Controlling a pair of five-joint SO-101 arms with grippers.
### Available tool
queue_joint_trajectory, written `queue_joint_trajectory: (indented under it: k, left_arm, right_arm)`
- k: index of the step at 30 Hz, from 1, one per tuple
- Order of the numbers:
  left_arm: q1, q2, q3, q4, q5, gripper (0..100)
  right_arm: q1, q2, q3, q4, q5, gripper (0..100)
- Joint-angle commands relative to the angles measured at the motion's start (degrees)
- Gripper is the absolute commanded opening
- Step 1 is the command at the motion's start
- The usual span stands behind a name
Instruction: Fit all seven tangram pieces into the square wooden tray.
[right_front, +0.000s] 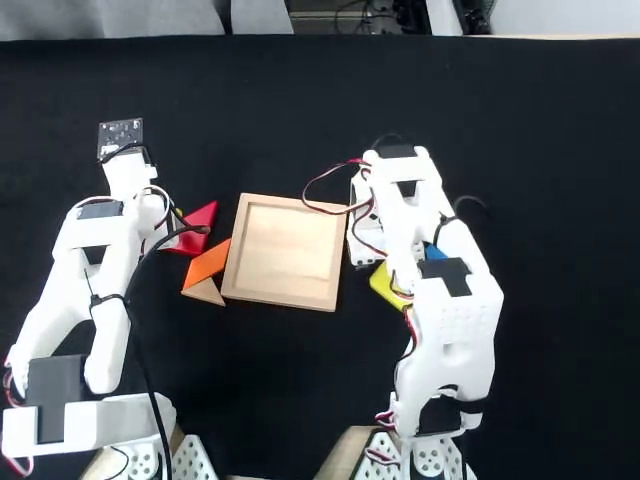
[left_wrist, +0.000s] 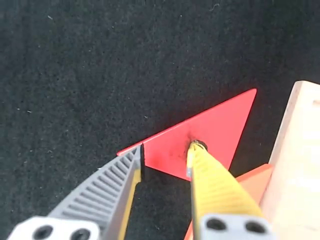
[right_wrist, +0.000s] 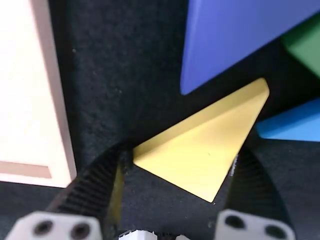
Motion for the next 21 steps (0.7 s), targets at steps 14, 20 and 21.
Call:
queue_joint_trajectory:
  k: [14,20,21]
  left_arm:
    - [-0.22,-0.7,-1.89,-0.79,0.53,16]
    - [-0.66,-0.7,-2.07,-0.79,0.53,16]
    - [-0.66,-0.79,-2.07,-0.79,0.53,16]
  right_arm:
    - [-0.26,-29.05,9.45,-1.41,17.93,22.2]
    - [-4.22,-37.58,13.58,-3.52,22.59,22.2]
    - [-5.71,-38.2,13.93,-3.52,24.53,22.2]
